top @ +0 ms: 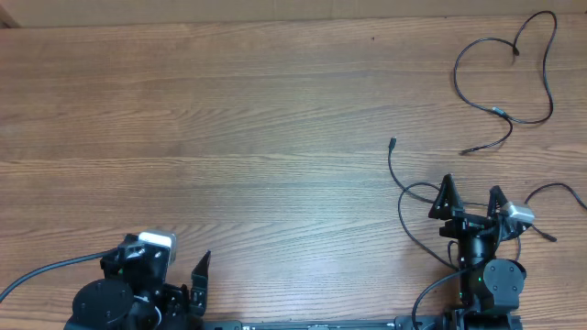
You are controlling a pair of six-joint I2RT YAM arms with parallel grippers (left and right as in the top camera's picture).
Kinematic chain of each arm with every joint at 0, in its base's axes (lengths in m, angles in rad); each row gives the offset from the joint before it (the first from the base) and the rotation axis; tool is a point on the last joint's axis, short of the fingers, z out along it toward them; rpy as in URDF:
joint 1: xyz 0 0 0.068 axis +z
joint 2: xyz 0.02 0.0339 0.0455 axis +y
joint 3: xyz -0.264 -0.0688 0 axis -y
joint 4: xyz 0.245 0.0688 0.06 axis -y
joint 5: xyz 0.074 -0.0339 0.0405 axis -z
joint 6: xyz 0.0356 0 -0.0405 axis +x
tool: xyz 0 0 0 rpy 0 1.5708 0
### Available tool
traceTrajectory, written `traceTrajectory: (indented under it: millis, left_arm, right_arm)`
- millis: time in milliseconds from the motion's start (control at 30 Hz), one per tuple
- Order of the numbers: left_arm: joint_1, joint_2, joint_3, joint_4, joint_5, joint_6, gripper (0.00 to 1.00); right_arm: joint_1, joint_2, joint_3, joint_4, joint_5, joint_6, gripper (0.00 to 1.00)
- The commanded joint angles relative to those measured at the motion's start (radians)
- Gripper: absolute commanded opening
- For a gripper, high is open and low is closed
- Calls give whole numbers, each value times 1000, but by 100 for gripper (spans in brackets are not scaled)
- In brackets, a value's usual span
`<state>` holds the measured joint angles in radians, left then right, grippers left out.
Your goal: Untangle cables
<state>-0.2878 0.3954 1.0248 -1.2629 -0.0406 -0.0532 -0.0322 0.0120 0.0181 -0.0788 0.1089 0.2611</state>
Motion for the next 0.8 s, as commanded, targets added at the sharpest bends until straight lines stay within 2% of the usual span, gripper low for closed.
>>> traceTrajectory:
  millis: [0, 267, 467, 533, 667, 767]
  left_arm:
    - [6, -2, -1, 5, 5, -14, 100]
    - [6, -2, -2, 13, -5, -14, 100]
    - [128, -3, -55, 367, 7, 77, 100]
    - [199, -4, -106, 472, 75, 76, 100]
    - [344, -13, -265, 726, 301, 77, 100]
    - [386, -44, -396, 916, 390, 77, 100]
  right_arm:
    - [-3, -9, -10, 5, -2, -4, 100]
    - [-3, -9, -10, 5, -1, -4, 100]
    - [-3, -9, -10, 5, -1, -4, 100]
    - [-3, -9, -10, 5, -2, -4, 100]
    - [-3, -9, -10, 5, -2, -4, 100]
    - [-3, -9, -10, 5, -1, -4, 100]
